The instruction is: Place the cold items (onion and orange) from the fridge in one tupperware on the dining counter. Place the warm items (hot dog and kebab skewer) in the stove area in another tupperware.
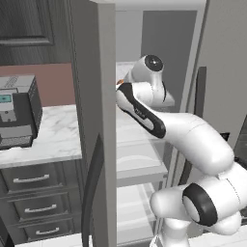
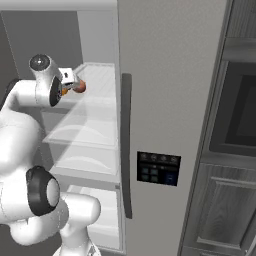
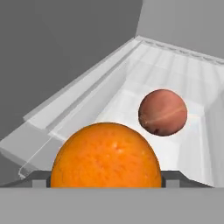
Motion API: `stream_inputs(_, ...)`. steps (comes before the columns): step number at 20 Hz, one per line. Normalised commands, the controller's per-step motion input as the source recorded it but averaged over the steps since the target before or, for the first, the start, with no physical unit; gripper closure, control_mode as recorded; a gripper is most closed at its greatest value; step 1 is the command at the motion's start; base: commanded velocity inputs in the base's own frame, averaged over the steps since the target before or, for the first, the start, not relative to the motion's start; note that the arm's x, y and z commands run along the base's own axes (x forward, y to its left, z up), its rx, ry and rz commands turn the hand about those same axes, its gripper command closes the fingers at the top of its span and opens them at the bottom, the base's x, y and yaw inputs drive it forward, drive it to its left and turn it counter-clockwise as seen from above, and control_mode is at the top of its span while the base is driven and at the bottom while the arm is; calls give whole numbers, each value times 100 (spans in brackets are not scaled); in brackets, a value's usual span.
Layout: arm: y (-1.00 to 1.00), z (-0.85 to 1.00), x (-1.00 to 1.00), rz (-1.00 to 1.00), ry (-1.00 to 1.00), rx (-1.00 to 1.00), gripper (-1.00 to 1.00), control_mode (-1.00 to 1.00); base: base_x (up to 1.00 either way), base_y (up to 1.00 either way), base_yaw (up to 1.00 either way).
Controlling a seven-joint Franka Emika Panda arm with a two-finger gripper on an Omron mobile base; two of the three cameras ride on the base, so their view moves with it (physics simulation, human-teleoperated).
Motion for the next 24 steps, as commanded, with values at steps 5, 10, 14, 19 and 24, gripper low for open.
stream_inputs(5, -58, 32, -100, -20, -2, 0, 100, -100, 0, 0, 0)
stream_inputs(10, -89, 2, -100, -26, 1, 2, 100, -100, 0, 0, 0)
stream_inputs(14, -73, -21, -100, -20, 2, 0, 100, -100, 0, 0, 0)
stream_inputs(19, -18, -36, -100, 8, 0, 0, 100, -100, 0, 0, 0)
stream_inputs(24, 3, -29, -88, 23, 1, 0, 100, -100, 0, 0, 0)
